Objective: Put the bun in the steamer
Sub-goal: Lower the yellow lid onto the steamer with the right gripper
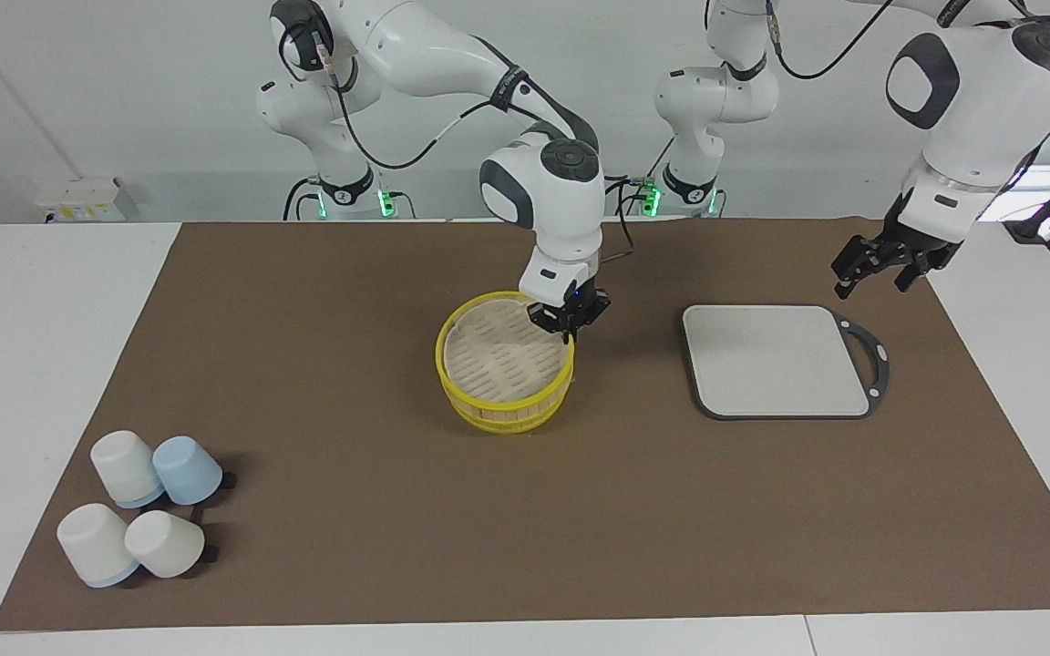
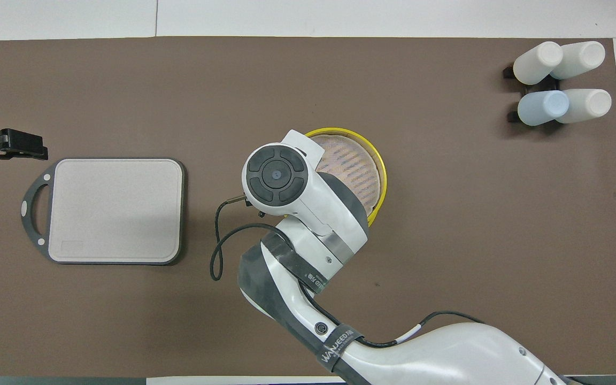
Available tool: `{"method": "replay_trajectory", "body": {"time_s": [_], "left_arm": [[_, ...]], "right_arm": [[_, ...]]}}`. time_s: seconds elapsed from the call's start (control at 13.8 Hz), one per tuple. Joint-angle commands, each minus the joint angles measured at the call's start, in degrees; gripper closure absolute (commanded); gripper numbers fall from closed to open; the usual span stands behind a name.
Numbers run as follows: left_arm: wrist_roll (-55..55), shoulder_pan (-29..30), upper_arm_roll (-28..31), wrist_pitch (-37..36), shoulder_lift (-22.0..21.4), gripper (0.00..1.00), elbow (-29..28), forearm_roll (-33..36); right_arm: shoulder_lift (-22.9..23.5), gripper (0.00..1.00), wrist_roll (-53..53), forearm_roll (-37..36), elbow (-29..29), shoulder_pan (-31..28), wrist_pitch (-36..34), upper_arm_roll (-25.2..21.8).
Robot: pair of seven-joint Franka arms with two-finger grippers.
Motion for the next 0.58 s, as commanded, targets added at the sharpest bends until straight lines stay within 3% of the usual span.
{"method": "replay_trajectory", "body": {"time_s": [0.0, 0.51], "left_arm": [[0.2, 0.2, -0.6, -1.1, -0.9, 0.00, -0.4, 0.2], [-0.2, -0.1, -0.5, -2.1, -1.4, 0.00, 0.3, 0.2]], "right_arm": [[-2.0, 0.98, 0.7, -1.0, -3.1, -0.3, 1.6, 0.4], [-2.6, 0.98, 3.3, -0.7, -4.8, 0.5, 3.4, 0.4]]}}
